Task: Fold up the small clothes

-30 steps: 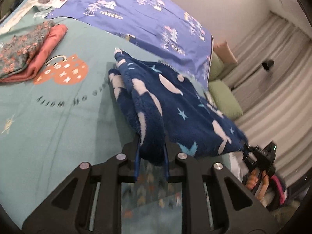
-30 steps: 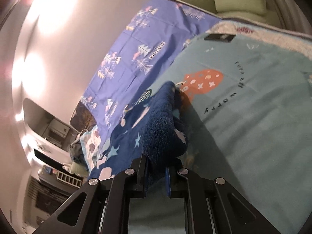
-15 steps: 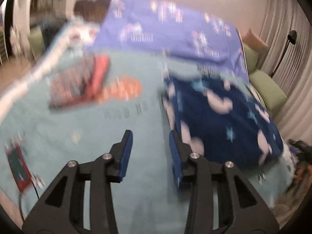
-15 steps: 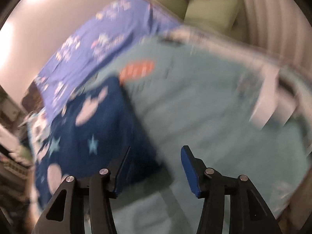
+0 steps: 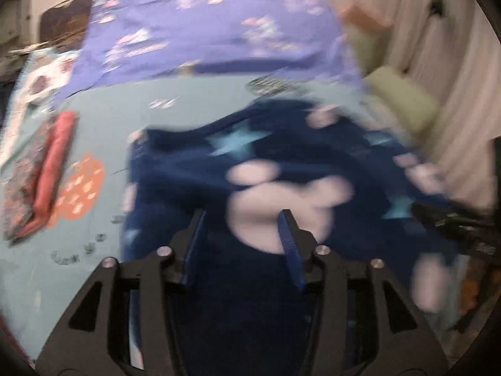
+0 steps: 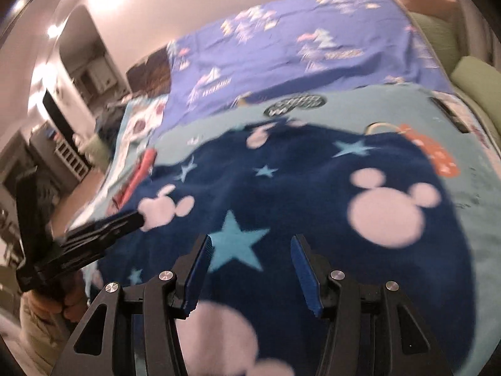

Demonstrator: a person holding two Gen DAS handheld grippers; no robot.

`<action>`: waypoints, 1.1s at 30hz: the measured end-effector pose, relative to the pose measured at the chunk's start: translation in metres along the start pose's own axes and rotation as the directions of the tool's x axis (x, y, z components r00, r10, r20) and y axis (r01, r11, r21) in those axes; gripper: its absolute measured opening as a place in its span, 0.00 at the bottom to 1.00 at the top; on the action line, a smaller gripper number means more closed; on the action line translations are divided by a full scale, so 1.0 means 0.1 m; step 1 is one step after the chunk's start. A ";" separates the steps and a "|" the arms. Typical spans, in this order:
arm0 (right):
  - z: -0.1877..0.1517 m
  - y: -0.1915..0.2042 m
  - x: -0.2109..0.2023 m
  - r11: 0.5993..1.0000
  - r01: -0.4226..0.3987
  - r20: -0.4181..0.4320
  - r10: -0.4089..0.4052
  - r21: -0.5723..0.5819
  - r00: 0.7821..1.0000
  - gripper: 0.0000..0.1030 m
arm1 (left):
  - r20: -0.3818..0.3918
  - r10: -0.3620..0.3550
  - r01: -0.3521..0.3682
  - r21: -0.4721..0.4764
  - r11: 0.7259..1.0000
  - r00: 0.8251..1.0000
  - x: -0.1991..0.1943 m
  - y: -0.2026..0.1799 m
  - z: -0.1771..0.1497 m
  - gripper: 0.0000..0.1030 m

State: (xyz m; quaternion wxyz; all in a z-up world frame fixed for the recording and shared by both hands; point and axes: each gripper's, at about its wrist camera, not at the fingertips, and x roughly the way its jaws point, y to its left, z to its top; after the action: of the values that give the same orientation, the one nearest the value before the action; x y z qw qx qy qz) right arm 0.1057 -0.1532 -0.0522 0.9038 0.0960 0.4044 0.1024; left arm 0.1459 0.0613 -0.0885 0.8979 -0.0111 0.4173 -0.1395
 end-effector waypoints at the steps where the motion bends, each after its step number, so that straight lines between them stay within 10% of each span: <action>1: -0.04 -0.11 0.16 0.997 0.080 -0.025 -0.080 -0.009 0.996 0.49 | -0.011 -0.023 0.023 -0.039 0.999 1.000 0.07 0.12 -0.04 0.48; 7: -0.04 -0.35 0.04 0.996 -0.018 -0.016 0.019 0.089 1.000 0.41 | 0.030 -0.008 0.008 0.010 1.000 1.000 -0.22 0.12 -0.10 0.48; 11: 0.27 -0.19 -0.01 0.999 -0.026 0.036 0.025 0.021 0.999 0.43 | 0.071 -0.126 0.126 0.011 0.992 0.989 -0.36 0.00 0.17 0.48; 15: 0.52 -0.14 0.39 0.992 -0.125 -0.062 0.125 -0.003 0.990 0.45 | 0.035 -0.127 0.125 0.054 0.991 0.991 -0.04 -0.21 0.44 0.48; 18: 0.54 -0.26 0.77 1.000 -0.002 -0.115 0.001 -0.016 0.993 0.45 | -0.063 0.030 -0.027 0.037 0.999 0.998 0.47 -0.11 0.43 0.48; 20: 0.53 -0.50 0.84 0.999 0.039 -0.067 -0.036 0.032 0.997 0.43 | -0.066 -0.082 0.075 -0.092 0.993 0.994 0.55 0.14 0.37 0.49; 24: 0.52 -0.95 0.69 0.965 0.080 -0.019 -0.078 0.249 0.997 0.09 | -0.035 -0.059 0.057 -0.065 0.996 0.998 0.37 0.16 0.30 0.48; 29: 0.44 -0.85 0.33 0.968 0.072 -0.001 -0.074 0.241 0.997 0.18 | 0.052 -0.047 0.051 -0.092 0.994 0.998 -0.10 0.28 0.23 0.50; 33: 0.26 -0.41 -0.19 0.997 0.034 0.049 -0.037 0.072 0.998 0.44 | 0.117 -0.005 0.020 -0.131 0.991 0.993 -0.42 0.55 0.21 0.57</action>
State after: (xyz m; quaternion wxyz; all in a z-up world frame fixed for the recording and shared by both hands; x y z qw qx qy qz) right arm 0.1170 -0.2002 -0.0325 0.9113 0.1233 0.3867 0.0694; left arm 0.1489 0.1226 -0.0512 0.9172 -0.0810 0.3723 -0.1165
